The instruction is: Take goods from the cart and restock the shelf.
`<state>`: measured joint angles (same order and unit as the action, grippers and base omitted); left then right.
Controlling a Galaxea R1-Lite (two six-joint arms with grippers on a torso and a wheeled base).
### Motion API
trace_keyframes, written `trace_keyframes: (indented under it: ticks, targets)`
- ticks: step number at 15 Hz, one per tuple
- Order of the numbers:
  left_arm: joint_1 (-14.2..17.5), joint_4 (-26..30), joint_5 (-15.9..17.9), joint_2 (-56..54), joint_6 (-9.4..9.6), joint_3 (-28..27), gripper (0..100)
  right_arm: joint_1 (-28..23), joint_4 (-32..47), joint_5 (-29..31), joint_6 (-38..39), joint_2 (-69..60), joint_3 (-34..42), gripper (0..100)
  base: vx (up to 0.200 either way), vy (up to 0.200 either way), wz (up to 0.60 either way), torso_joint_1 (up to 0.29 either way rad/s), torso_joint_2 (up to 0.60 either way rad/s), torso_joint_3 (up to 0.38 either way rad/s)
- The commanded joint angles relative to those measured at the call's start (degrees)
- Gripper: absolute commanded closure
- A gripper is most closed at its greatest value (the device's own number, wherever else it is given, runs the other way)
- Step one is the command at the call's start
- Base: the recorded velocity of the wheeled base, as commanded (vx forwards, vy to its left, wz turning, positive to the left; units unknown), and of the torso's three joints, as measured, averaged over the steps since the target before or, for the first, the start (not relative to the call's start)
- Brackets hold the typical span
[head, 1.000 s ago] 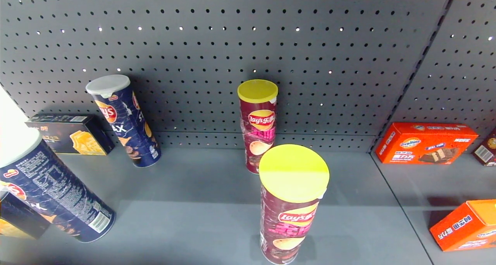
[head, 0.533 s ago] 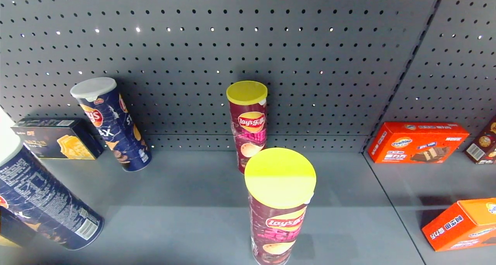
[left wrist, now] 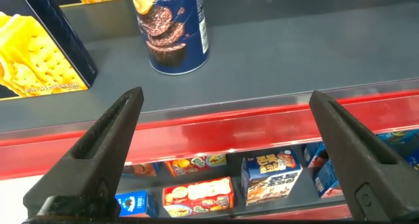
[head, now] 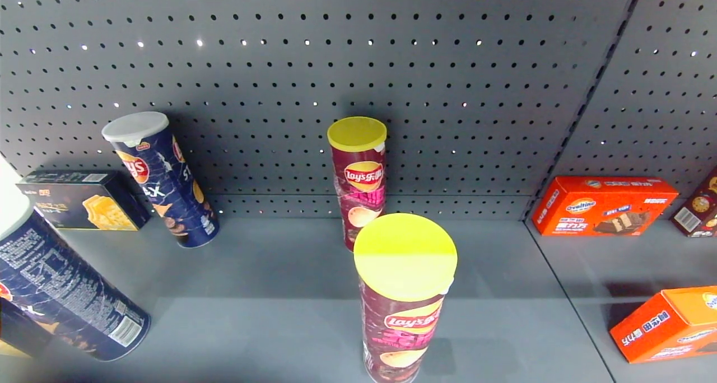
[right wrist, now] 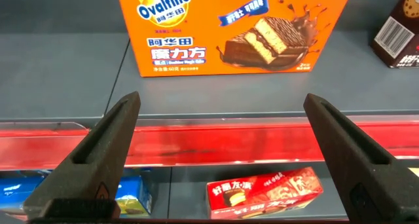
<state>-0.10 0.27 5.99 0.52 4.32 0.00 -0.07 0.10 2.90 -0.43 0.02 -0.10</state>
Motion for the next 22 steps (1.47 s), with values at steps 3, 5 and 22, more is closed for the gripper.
trace_keyframes:
  ticks: [3,5,22]
  targets:
    - [0.0,0.0,0.0,0.1,-0.01,0.0,0,0.0,0.0,0.0,0.0,0.0,0.0,0,0.0,0.0,0.0,0.0,0.0,0.0]
    - [0.0,0.0,0.0,0.1,0.08,0.0,0,0.0,0.0,0.0,0.0,0.0,0.0,0,0.0,0.2,0.0,0.005,0.0,0.002]
    - [0.0,0.0,0.0,0.1,-0.1,0.0,0,1.4,2.7,-4.7,2.4,25.6,-33.0,0,0.0,0.0,0.0,0.0,0.0,0.0]
